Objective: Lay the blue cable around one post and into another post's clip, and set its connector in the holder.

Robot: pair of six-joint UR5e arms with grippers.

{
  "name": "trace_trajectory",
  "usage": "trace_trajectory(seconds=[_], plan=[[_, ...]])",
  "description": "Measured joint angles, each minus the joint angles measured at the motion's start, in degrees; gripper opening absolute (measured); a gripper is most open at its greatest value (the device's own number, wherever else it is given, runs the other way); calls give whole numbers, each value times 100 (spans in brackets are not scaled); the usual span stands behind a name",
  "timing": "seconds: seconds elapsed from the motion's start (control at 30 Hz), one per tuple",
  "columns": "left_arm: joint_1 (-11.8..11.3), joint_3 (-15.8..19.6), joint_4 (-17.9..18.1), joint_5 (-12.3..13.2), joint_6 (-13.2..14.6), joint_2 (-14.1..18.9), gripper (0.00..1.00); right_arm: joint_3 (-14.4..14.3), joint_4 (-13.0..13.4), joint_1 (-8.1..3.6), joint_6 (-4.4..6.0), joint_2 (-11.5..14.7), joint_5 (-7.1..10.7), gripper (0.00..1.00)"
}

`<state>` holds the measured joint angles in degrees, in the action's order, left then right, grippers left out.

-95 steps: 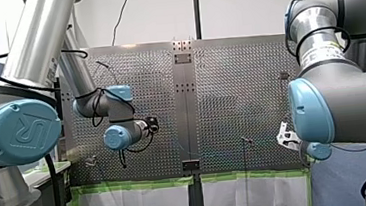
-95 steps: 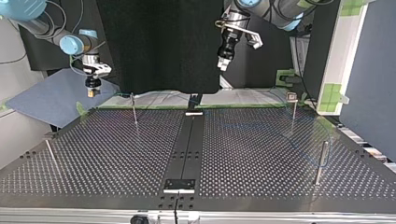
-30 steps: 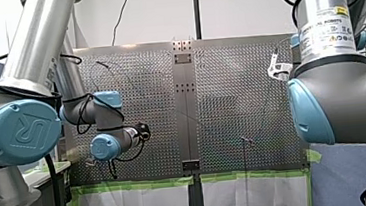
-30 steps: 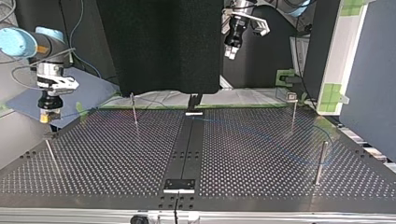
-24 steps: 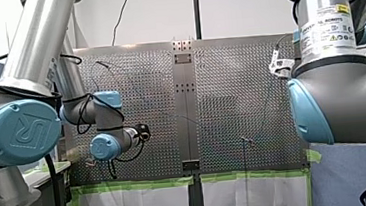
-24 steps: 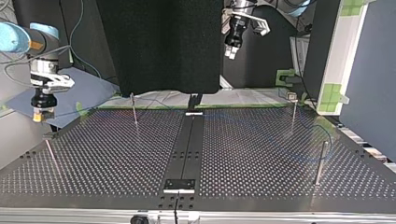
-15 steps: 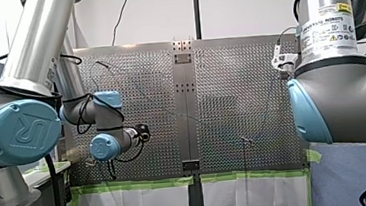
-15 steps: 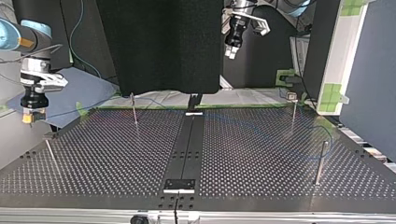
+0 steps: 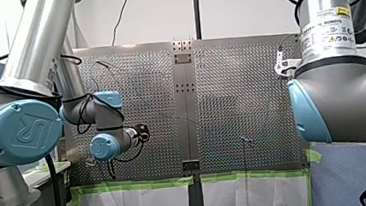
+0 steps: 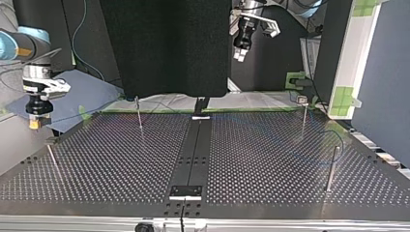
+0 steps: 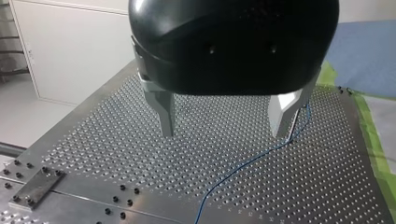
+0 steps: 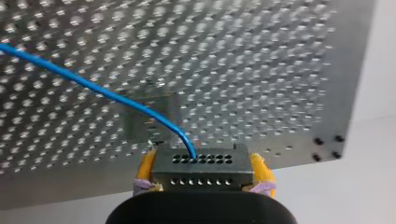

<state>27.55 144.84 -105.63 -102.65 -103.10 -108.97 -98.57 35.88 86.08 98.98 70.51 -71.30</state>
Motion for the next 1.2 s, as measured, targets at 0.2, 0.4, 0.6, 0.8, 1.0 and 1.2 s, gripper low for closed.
trace_trajectory(seconds=[0.2, 0.4, 0.6, 0.8, 1.0, 1.2], plan=[[-20, -47, -44, 4, -13, -2, 100, 199, -214, -18, -95, -200, 14, 0], [-22, -117, -123, 3, -28, -3, 100, 304, -353, -25, -182, -224, 17, 0], [-25, -132, -165, -10, -46, -3, 100, 483, -363, -39, -382, -256, 120, 0], [-28, -135, -193, -19, -49, -4, 100, 672, -404, -10, -525, -456, 335, 0], [-28, -140, -196, -21, -52, -4, 100, 729, -411, 35, -549, -571, 368, 0], [-28, -142, -196, -22, -52, -4, 100, 834, -554, 53, -500, -583, 370, 0]])
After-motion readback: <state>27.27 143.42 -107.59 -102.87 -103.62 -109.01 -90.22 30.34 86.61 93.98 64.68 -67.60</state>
